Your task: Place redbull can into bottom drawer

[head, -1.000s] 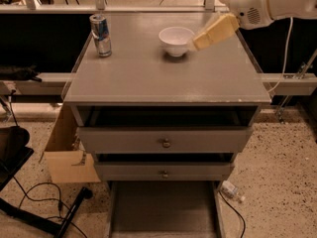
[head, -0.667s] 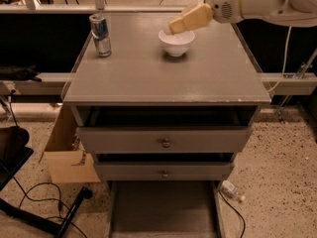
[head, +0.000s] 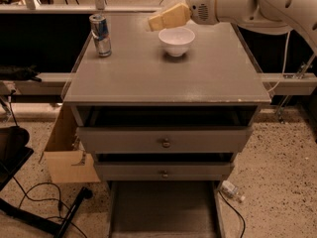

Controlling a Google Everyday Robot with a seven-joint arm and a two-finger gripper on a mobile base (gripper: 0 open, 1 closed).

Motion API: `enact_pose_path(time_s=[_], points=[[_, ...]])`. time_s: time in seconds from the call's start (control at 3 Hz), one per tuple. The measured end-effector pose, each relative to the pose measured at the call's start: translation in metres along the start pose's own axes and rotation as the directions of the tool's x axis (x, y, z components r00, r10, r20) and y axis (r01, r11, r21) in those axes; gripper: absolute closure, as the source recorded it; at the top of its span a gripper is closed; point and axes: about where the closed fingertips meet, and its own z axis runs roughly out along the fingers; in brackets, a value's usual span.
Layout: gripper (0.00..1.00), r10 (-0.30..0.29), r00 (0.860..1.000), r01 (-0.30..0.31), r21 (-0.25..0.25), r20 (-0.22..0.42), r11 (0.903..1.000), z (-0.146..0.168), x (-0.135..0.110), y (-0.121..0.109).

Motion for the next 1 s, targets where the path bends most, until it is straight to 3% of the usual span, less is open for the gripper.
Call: enact_pose_path(time_s=[0.33, 1.0], points=[[0.0, -0.019, 0.999, 0.018, 0.017, 0.032, 0.9997, 0.028, 0.0, 0.0], [0.0, -0.027, 0.992, 0.027, 0.003, 0.12, 0.9996, 0.152, 0.015, 0.001]])
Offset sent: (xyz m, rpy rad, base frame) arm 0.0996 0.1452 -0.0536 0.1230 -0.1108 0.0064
